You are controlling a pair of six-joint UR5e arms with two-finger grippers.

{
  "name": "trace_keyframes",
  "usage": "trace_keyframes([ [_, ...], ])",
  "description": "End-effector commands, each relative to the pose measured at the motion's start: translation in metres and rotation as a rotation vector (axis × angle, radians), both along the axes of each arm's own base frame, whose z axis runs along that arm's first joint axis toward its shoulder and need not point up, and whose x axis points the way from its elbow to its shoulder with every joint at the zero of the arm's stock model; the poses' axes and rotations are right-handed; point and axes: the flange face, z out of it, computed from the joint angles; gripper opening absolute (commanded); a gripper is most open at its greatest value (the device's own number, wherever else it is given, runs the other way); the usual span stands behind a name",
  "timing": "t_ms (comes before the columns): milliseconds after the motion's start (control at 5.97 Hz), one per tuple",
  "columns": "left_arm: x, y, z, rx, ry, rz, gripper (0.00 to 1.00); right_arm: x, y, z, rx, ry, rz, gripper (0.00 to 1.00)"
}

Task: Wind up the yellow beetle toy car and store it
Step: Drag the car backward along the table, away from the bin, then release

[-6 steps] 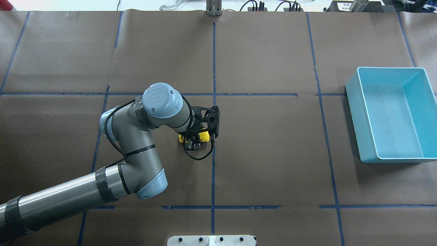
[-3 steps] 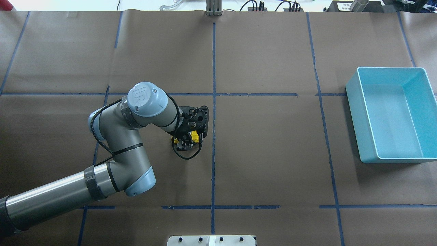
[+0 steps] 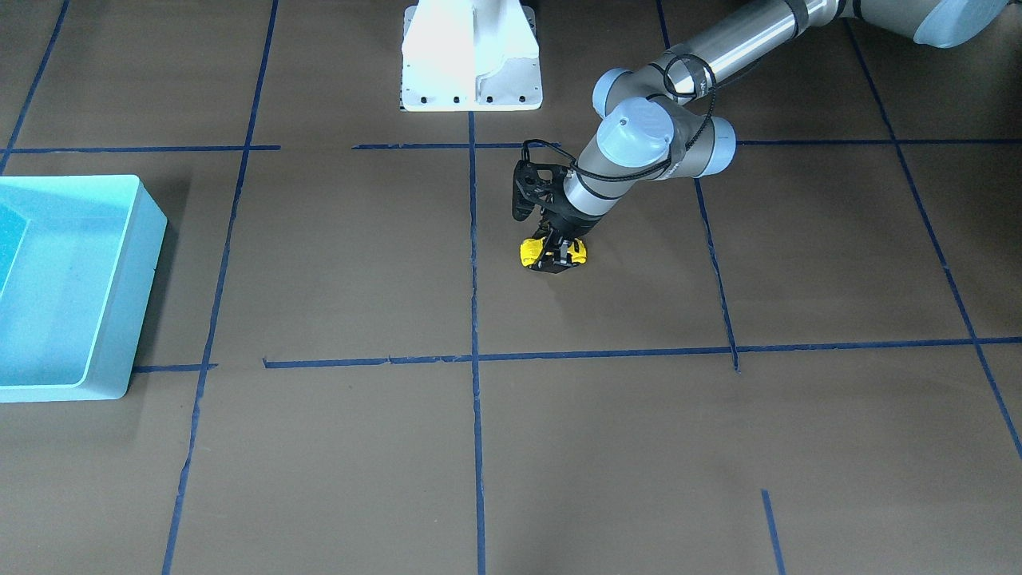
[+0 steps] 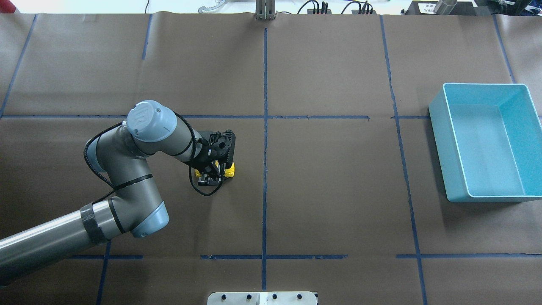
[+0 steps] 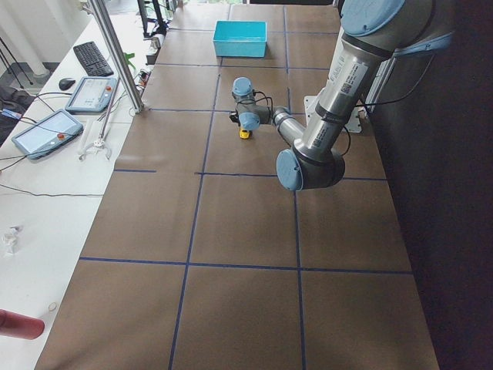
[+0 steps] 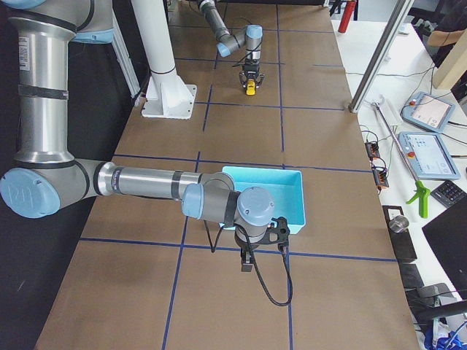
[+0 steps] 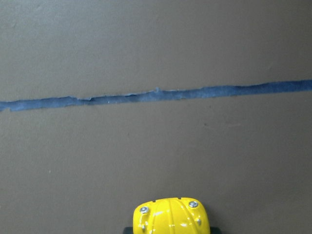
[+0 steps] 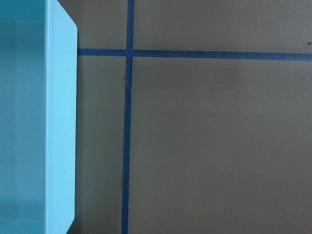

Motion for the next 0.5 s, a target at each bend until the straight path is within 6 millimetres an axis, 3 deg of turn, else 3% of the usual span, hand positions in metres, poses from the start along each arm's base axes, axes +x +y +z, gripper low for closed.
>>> trace_keyframes([
  [0,-0.033,-0.005,0.035,-0.009,0.034,0.009,0.0,0.0,0.0,-0.001,0.002,0.0,0.0,1.0],
  [335,-0.058,0.006,0.065,0.003,0.052,0.003,0.01,-0.001,-0.001,-0.001,0.001,-0.014,0.002,1.0],
])
